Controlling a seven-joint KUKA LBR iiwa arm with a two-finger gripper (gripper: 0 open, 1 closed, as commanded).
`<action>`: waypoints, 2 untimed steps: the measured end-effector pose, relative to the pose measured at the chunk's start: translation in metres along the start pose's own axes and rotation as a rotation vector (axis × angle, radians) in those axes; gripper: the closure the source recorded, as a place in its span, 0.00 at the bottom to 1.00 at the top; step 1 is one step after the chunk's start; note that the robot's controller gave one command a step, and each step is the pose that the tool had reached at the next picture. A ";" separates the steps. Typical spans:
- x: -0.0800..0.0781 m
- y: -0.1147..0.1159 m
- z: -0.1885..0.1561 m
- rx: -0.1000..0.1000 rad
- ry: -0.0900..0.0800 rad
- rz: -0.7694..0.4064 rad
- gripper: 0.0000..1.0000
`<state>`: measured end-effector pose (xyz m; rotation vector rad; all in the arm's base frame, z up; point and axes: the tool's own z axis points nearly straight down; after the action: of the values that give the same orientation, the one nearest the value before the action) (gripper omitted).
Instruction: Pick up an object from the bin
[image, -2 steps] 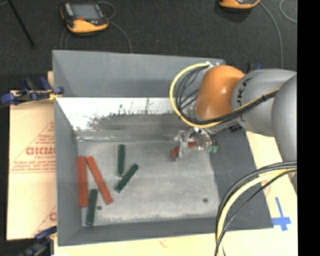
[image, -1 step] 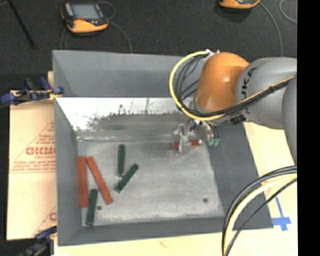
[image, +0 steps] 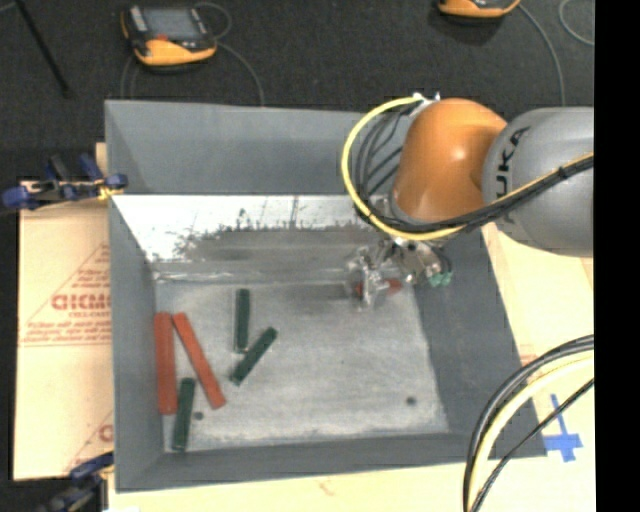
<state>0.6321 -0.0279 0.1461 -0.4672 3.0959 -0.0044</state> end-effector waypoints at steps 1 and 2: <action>0.020 -0.007 -0.030 -0.006 0.012 -0.169 1.00; 0.039 -0.007 -0.048 -0.001 -0.002 0.013 1.00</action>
Offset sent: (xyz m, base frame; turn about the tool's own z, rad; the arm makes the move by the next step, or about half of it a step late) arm -0.0705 -0.0237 0.0278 -0.0696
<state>0.5962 -0.0460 0.1941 -0.4464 3.0974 -0.0026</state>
